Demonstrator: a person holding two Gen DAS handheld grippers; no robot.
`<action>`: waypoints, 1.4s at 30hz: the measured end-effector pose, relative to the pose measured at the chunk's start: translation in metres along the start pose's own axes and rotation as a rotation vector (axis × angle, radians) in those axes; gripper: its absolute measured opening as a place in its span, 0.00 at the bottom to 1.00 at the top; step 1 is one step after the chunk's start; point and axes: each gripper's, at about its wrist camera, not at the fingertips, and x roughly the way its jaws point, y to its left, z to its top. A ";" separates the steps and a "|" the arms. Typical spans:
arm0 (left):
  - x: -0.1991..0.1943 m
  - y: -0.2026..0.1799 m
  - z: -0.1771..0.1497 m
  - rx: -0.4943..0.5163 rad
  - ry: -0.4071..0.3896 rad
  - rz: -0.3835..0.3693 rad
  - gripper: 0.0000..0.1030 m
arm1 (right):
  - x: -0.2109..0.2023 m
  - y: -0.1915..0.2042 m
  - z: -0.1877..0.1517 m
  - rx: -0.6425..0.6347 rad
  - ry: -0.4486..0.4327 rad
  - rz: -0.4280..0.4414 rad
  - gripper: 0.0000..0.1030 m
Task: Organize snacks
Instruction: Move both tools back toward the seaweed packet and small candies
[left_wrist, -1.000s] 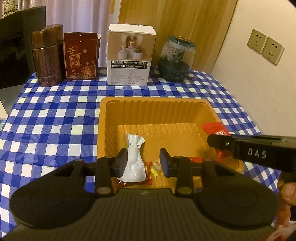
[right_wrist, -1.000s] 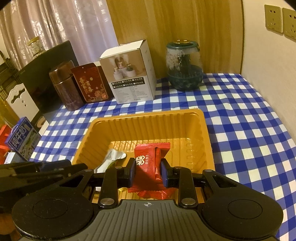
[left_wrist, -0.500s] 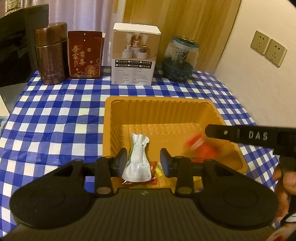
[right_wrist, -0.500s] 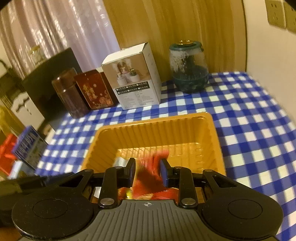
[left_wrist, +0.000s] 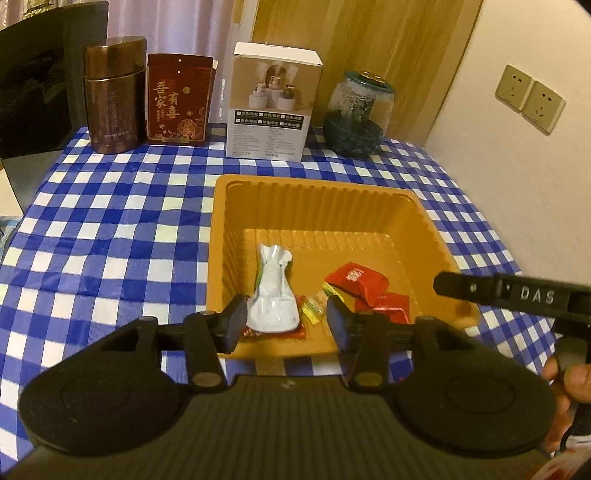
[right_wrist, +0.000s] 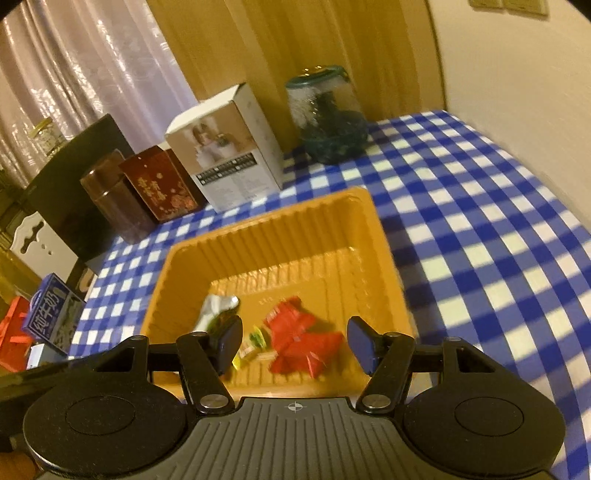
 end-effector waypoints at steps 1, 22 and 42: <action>-0.003 -0.001 -0.002 -0.004 0.001 -0.003 0.46 | -0.004 -0.001 -0.004 0.002 0.004 -0.001 0.61; -0.092 -0.024 -0.064 -0.052 -0.030 0.008 0.69 | -0.107 0.007 -0.077 -0.028 -0.027 -0.049 0.61; -0.126 -0.026 -0.123 -0.042 0.008 0.036 0.85 | -0.150 -0.016 -0.141 0.037 -0.009 -0.118 0.68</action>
